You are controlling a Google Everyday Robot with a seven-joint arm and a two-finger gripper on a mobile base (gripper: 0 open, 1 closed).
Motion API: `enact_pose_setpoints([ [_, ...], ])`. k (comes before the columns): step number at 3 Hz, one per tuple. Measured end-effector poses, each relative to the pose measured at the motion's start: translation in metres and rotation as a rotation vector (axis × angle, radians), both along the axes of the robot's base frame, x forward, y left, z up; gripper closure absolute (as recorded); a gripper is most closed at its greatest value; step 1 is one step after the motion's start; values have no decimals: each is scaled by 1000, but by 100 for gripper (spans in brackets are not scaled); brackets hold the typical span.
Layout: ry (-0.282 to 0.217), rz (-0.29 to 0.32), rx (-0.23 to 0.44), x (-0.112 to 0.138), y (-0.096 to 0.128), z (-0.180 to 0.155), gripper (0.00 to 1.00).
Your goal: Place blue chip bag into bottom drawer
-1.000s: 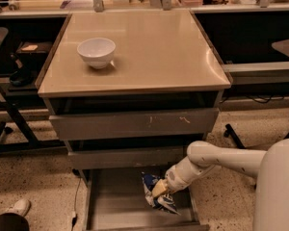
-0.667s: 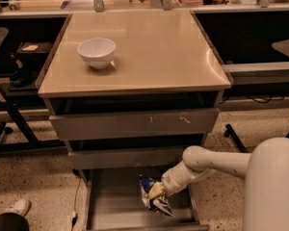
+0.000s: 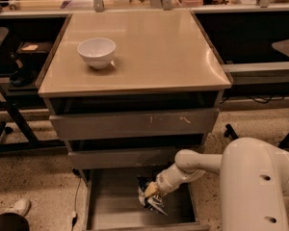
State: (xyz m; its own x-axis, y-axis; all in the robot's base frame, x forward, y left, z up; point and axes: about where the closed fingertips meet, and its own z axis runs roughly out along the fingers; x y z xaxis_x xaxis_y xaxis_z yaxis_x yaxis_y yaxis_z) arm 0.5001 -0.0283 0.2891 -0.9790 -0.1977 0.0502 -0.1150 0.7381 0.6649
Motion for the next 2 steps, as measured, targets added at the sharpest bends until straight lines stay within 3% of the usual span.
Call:
enact_pose_setpoints([
  [2,-16,-50,35,13,25,-24,100],
])
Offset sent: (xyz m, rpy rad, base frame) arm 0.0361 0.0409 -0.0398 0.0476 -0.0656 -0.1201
